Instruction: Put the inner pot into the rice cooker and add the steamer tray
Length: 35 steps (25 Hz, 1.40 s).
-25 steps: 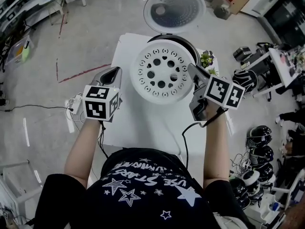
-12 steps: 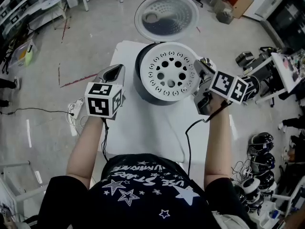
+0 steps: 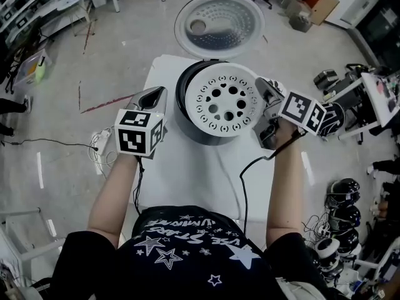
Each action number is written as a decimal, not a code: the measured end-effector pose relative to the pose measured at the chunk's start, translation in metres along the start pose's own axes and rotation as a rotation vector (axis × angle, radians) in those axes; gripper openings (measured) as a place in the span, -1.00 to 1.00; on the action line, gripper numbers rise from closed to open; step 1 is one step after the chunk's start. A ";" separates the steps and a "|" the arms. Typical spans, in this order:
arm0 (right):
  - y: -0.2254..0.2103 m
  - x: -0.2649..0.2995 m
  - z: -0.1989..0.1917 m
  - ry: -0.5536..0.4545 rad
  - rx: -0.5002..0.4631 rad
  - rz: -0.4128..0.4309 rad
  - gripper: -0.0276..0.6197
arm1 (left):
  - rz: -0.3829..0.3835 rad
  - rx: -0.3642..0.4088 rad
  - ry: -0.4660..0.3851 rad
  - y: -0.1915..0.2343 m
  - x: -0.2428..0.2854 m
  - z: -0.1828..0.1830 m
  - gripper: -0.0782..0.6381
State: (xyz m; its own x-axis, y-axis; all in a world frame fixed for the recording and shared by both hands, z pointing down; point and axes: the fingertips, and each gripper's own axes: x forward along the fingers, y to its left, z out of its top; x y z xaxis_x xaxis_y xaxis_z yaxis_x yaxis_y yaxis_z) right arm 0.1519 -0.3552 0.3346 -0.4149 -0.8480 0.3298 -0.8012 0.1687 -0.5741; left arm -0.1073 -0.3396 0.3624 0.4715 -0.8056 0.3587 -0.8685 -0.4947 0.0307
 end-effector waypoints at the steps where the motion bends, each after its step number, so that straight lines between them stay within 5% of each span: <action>1: -0.003 0.003 0.000 -0.002 0.001 -0.003 -0.73 | 0.001 -0.002 0.003 0.001 0.002 -0.001 -0.75; 12: -0.021 0.037 0.001 0.019 0.007 -0.042 -0.73 | 0.002 -0.018 0.031 0.012 0.016 -0.007 -0.75; 27: -0.046 0.044 -0.026 0.095 -0.123 -0.132 -0.68 | -0.006 -0.019 0.051 0.006 0.024 -0.014 -0.75; 35: -0.040 0.026 -0.026 0.084 -0.204 -0.129 -0.40 | -0.002 -0.009 0.038 -0.007 0.012 -0.008 -0.75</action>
State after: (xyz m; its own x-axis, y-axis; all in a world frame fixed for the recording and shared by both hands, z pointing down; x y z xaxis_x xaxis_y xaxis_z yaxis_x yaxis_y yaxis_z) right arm 0.1623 -0.3707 0.3855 -0.3312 -0.8257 0.4567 -0.9167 0.1670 -0.3629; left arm -0.0969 -0.3435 0.3738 0.4668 -0.7918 0.3938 -0.8693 -0.4926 0.0400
